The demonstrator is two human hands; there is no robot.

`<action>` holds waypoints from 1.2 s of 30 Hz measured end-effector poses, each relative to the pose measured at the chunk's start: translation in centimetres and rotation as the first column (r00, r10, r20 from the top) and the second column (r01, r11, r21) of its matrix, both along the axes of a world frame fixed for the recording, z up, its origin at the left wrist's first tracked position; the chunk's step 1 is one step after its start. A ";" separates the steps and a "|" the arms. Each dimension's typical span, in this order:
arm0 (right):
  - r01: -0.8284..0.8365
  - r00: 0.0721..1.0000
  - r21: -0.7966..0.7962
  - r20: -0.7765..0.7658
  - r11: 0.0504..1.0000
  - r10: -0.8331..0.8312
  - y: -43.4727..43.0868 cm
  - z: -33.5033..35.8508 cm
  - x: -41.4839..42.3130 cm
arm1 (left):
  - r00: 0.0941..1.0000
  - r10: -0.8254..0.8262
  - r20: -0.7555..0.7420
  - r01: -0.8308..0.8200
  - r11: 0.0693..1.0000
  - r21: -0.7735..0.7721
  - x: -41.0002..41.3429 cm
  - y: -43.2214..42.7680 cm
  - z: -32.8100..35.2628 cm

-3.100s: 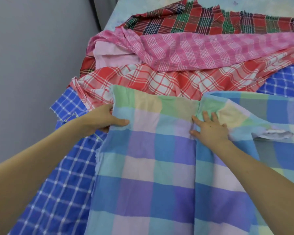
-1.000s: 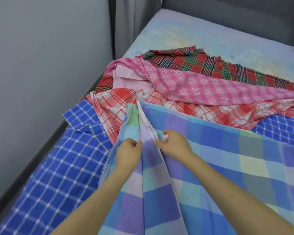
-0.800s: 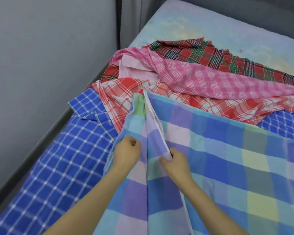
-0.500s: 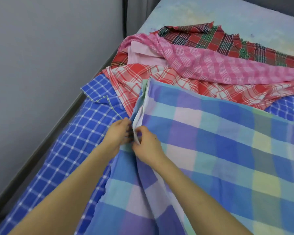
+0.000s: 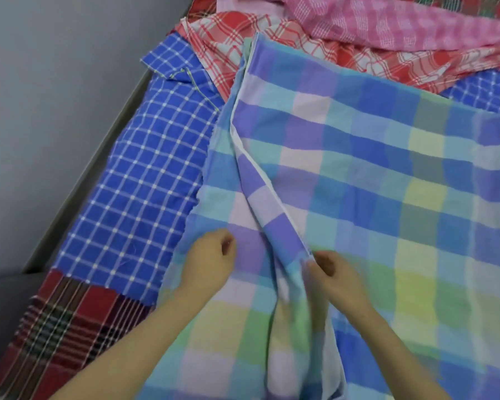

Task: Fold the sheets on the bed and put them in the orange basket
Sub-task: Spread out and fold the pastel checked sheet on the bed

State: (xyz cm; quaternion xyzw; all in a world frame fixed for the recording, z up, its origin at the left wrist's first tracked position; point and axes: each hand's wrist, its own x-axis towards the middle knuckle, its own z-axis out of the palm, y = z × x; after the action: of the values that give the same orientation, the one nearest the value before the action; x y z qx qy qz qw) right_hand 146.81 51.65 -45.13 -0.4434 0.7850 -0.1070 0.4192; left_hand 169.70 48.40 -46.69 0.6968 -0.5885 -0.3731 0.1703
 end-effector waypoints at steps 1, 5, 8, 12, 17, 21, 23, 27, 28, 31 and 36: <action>-0.009 1.000 0.027 -0.020 1.000 0.010 2.6 0.0 -0.3 | 1.000 -0.025 0.007 0.024 0.999 0.034 0.5 2.7 -0.4; 0.028 0.977 0.202 -0.213 0.979 0.016 9.2 -0.6 -0.4 | 0.998 -0.035 0.052 0.027 0.990 0.135 3.1 10.4 -1.6; 0.162 0.953 0.253 -0.293 0.954 -0.084 13.0 -1.0 0.7 | 0.982 -0.011 0.186 -0.020 0.986 0.165 5.7 14.1 -1.5; 0.276 0.923 0.148 -0.318 0.950 -0.219 16.4 0.0 2.1 | 0.990 0.019 0.137 -0.055 0.963 0.262 7.1 17.9 -0.7; 0.226 0.954 -0.047 -0.190 0.973 -0.230 18.5 3.0 4.4 | 0.941 -0.005 -0.338 0.188 0.839 0.511 3.4 23.0 1.2; 0.213 0.977 -0.082 0.042 0.974 -0.210 18.5 5.6 5.8 | 0.920 -0.366 -0.142 0.391 0.823 0.412 0.0 25.3 0.8; 0.202 0.970 -0.076 0.154 0.976 -0.188 18.3 6.8 6.3 | 0.890 -0.457 0.005 0.412 0.807 0.424 -0.6 25.2 0.5; 0.191 0.948 -0.058 0.271 0.980 -0.169 17.4 8.5 6.4 | 0.900 -0.436 -0.005 0.393 0.804 0.446 0.1 25.1 0.7; 0.186 0.946 -0.060 0.280 0.981 -0.162 17.6 8.7 6.6 | 0.903 -0.428 0.026 0.378 0.823 0.424 0.7 25.8 1.0; 0.191 0.936 -0.073 0.313 0.979 -0.160 18.1 8.6 7.9 | 0.902 -0.369 0.224 0.297 0.908 0.297 3.6 28.2 1.5; 0.133 0.902 -0.101 0.424 0.986 -0.078 18.7 8.6 14.7 | 0.976 0.132 -0.175 -0.092 0.971 0.220 10.7 34.9 3.5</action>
State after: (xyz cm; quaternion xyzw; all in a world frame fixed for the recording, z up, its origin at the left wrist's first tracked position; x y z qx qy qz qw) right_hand 161.46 70.37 -36.55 -0.3928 0.6914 -0.2720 0.5420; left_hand 180.45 83.35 -43.19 0.7046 -0.4867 -0.4872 0.1713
